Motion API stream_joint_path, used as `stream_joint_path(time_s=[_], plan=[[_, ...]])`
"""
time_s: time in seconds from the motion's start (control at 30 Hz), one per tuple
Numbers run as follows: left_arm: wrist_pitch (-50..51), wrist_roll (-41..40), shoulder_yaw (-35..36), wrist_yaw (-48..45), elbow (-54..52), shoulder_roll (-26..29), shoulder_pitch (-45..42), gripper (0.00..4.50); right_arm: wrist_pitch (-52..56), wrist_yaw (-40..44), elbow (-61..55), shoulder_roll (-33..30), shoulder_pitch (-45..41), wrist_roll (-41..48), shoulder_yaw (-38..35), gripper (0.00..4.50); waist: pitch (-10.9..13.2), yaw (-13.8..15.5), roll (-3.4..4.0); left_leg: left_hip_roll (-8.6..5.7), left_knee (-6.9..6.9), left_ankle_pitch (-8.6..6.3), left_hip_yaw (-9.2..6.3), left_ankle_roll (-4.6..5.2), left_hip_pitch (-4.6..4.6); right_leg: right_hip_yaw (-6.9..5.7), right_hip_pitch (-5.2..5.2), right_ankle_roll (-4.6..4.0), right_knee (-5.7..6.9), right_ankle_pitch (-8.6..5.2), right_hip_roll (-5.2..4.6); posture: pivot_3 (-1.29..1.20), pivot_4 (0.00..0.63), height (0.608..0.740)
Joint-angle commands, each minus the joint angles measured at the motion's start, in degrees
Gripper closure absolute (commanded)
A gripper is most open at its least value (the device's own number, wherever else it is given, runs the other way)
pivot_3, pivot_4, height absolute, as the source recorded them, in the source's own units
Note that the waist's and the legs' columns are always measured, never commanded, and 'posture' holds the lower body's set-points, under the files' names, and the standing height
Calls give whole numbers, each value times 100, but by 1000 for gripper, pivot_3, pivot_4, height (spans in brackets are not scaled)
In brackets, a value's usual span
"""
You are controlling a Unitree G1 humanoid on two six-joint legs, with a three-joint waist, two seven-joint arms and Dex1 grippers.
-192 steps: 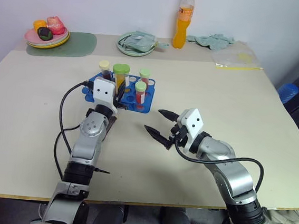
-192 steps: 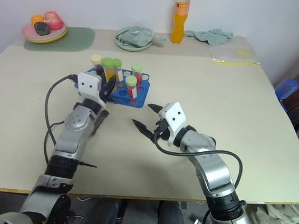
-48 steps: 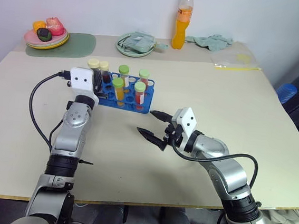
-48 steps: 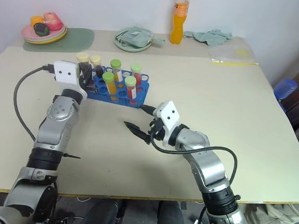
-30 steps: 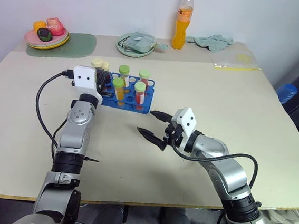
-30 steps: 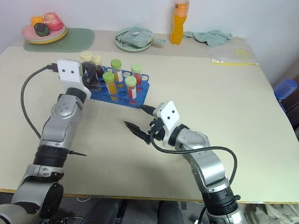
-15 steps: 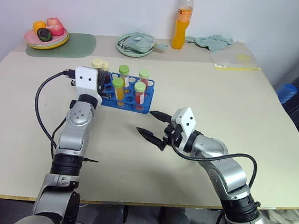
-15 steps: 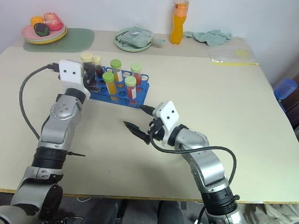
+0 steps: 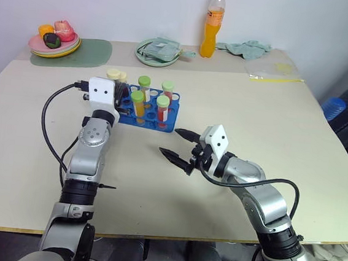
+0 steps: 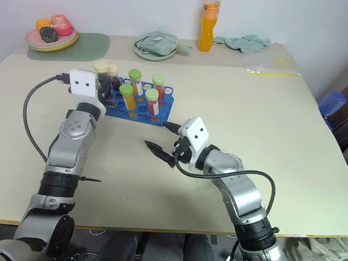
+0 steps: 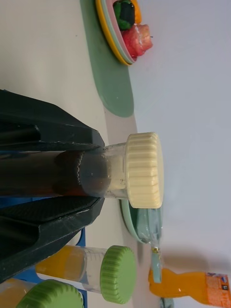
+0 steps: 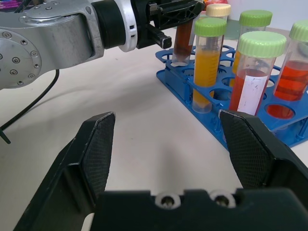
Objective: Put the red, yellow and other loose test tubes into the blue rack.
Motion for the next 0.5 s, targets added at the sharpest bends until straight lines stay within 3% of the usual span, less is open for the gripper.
stream_joint_path(time_s=[0.03,0.43,0.5], plan=[[164,88,-34,34,-53,-30,132,3773,-70,-8,-205,48,-10,81,-105,694,0,0,1,0,0,0,0,0,0,0,0,0,0,0,0,0,150,740],[123,68,-12,-31,4,-96,151,3773,-39,-51,-258,55,29,86,-113,694,0,3,0,0,0,-1,-1,1,0,0,0,0,0,0,0,0,150,740],[115,47,-3,-39,-26,-115,168,2755,-50,-44,-270,37,44,87,-124,694,0,5,0,0,0,-1,0,2,0,0,0,0,-1,0,0,0,150,740]])
